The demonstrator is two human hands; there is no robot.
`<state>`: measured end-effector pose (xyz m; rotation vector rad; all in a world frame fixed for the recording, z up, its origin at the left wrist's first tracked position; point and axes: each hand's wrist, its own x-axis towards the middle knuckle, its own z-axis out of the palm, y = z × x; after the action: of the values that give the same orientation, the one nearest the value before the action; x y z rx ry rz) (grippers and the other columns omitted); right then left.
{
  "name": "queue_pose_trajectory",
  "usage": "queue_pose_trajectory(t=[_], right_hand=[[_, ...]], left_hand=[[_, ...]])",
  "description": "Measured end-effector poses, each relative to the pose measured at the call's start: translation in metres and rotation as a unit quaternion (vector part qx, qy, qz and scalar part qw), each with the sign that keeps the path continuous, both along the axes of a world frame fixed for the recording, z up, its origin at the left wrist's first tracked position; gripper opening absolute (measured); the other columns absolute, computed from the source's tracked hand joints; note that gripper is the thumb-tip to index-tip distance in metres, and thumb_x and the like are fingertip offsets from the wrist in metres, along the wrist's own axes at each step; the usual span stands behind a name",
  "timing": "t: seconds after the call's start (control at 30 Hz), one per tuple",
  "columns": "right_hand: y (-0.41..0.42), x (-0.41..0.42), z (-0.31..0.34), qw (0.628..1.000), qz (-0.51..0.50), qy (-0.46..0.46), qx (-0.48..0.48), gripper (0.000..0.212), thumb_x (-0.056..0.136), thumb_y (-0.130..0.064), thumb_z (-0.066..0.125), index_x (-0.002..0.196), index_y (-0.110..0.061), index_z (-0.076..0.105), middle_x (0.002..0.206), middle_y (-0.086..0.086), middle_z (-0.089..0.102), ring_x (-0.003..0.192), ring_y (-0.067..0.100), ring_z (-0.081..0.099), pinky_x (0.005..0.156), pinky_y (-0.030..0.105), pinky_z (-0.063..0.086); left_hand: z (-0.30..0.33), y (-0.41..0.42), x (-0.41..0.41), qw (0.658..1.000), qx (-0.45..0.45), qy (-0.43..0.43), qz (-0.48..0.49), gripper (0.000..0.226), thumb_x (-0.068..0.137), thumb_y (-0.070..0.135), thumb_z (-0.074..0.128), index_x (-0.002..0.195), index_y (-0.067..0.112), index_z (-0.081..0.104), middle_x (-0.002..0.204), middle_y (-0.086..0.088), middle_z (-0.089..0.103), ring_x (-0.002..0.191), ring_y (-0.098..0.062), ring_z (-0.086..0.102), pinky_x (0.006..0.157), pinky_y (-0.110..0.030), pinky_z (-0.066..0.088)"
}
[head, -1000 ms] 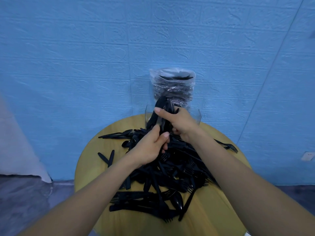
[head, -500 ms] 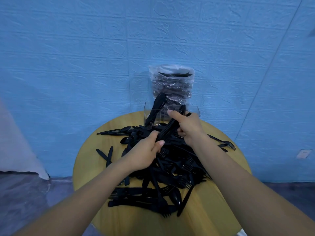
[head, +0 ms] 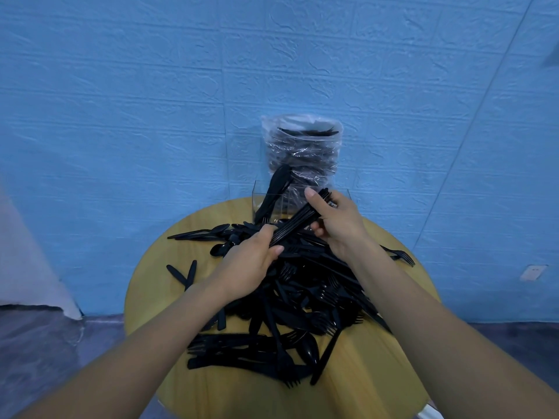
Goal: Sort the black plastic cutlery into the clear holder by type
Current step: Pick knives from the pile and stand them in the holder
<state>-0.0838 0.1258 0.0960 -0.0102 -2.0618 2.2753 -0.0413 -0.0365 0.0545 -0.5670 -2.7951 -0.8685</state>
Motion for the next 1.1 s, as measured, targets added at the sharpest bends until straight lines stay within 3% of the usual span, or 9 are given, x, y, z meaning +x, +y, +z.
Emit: queue_pose_trajectory(t=[0.1,0.23,0.3,0.47,0.6,0.67,0.77,1.0,1.1], right_hand=[[0.005,0.005,-0.001,1.000,-0.003,-0.006,-0.025,0.029,0.080,-0.034,0.073,0.077,-0.013,0.053,0.065,0.004,0.060,0.042,0.010,0.049,0.040,0.019,0.041],[0.006,0.007,-0.002,0.999,-0.039,-0.015,-0.036,0.039,0.078,-0.042,0.072,0.075,-0.011,0.050,0.064,0.007,0.058,0.041,0.011,0.052,0.042,0.020,0.045],[0.007,0.009,0.000,0.997,-0.013,-0.013,-0.080,0.038,0.085,-0.044,0.063,0.078,-0.008,0.055,0.063,0.007,0.061,0.044,0.010,0.055,0.044,0.019,0.048],[0.013,0.015,0.004,0.986,0.023,-0.025,-0.162,0.026,0.098,-0.022,0.050,0.079,-0.005,0.057,0.070,0.008,0.057,0.050,0.012,0.058,0.050,0.020,0.052],[0.014,0.015,0.003,0.977,0.015,-0.035,-0.210,0.025,0.099,-0.021,0.048,0.080,-0.007,0.057,0.062,0.003,0.054,0.047,0.010,0.054,0.045,0.019,0.048],[0.016,0.013,0.002,0.981,0.013,-0.037,-0.190,0.024,0.099,-0.022,0.048,0.080,-0.010,0.058,0.064,0.002,0.053,0.047,0.009,0.050,0.043,0.019,0.042],[0.016,0.009,-0.001,0.989,-0.001,-0.035,-0.141,0.026,0.100,-0.024,0.046,0.079,-0.012,0.056,0.068,0.003,0.053,0.047,0.008,0.045,0.045,0.020,0.033],[-0.001,0.010,0.003,0.996,0.047,-0.053,-0.051,0.044,0.089,-0.056,0.051,0.081,-0.012,0.052,0.059,0.000,0.056,0.046,0.011,0.047,0.044,0.023,0.035],[-0.005,-0.002,0.009,0.998,-0.003,-0.051,0.022,0.036,0.084,-0.042,0.067,0.077,-0.012,0.049,0.056,0.002,0.052,0.041,0.013,0.044,0.038,0.023,0.034]], left_hand=[[0.000,0.001,0.000,1.000,0.012,-0.004,-0.008,0.037,0.101,0.030,0.034,0.137,0.021,0.029,0.094,0.010,0.059,0.073,0.003,0.053,0.063,-0.017,0.040],[0.000,0.004,0.001,1.000,0.015,0.021,-0.003,0.028,0.101,0.030,0.032,0.125,0.019,0.039,0.098,0.007,0.062,0.078,-0.007,0.056,0.066,-0.026,0.042],[0.000,0.004,0.000,0.999,0.024,0.033,0.000,0.025,0.101,0.029,0.031,0.120,0.017,0.043,0.092,0.009,0.060,0.072,-0.002,0.053,0.061,-0.024,0.040],[0.000,0.004,-0.001,0.998,0.040,0.038,0.003,0.024,0.101,0.029,0.031,0.114,0.013,0.044,0.080,0.013,0.054,0.068,-0.003,0.052,0.060,-0.026,0.041],[0.001,0.006,0.000,0.998,0.062,0.023,-0.012,0.022,0.101,0.029,0.031,0.108,0.012,0.044,0.078,0.011,0.053,0.062,-0.003,0.048,0.057,-0.022,0.039],[0.002,0.007,0.001,0.997,0.071,0.017,-0.016,0.021,0.101,0.028,0.032,0.104,0.012,0.045,0.075,0.011,0.052,0.058,0.000,0.047,0.054,-0.018,0.037],[0.002,0.008,0.001,0.997,0.068,0.017,-0.023,0.022,0.101,0.028,0.032,0.108,0.010,0.044,0.076,0.008,0.054,0.058,-0.004,0.047,0.057,-0.026,0.040],[-0.002,0.007,-0.002,0.996,-0.028,0.082,0.013,0.022,0.101,0.026,0.035,0.116,0.013,0.040,0.083,0.001,0.056,0.066,-0.020,0.057,0.058,-0.034,0.046],[-0.002,0.000,-0.009,0.988,-0.078,0.131,0.018,0.026,0.100,0.027,0.034,0.120,0.011,0.041,0.101,-0.005,0.057,0.073,-0.023,0.060,0.064,-0.041,0.051]])
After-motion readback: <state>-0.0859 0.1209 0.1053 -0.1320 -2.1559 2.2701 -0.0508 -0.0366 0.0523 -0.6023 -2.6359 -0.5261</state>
